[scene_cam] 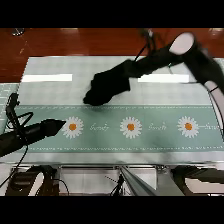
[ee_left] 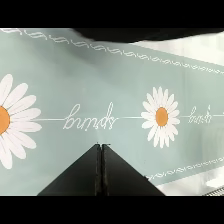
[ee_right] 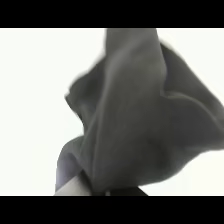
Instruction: Fold the shirts.
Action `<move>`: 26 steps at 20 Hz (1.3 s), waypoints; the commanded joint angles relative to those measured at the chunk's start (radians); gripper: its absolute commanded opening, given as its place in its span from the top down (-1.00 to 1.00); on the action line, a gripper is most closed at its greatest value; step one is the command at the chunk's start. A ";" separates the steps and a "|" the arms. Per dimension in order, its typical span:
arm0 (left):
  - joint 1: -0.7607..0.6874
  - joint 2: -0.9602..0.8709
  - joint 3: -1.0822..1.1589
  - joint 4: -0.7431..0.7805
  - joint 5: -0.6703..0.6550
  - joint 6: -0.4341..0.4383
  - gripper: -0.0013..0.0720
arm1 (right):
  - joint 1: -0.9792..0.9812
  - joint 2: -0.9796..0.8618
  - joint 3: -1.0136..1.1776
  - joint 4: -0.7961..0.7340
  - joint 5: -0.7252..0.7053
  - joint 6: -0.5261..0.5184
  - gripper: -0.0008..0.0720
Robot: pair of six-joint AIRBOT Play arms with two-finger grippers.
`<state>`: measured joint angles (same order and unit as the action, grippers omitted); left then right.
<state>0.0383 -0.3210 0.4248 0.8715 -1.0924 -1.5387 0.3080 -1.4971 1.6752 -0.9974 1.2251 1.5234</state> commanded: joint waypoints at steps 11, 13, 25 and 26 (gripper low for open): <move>0.000 0.000 0.000 0.000 0.000 0.000 0.91 | -0.640 0.117 0.342 -0.243 0.619 0.129 0.90; 0.000 0.000 0.000 0.000 0.000 0.000 0.91 | -0.741 0.186 0.245 -0.246 0.631 0.122 0.90; 0.000 0.000 0.000 0.000 0.000 0.003 0.91 | -1.160 0.827 -0.763 -0.935 0.476 0.276 -0.32; 0.000 0.000 0.000 0.000 0.000 0.003 0.91 | -1.160 0.847 -0.807 -0.958 0.417 0.291 -0.75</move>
<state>0.0383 -0.3210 0.4248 0.8715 -1.0920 -1.5364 -0.8181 -0.7628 1.0485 -1.7561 1.7603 1.7313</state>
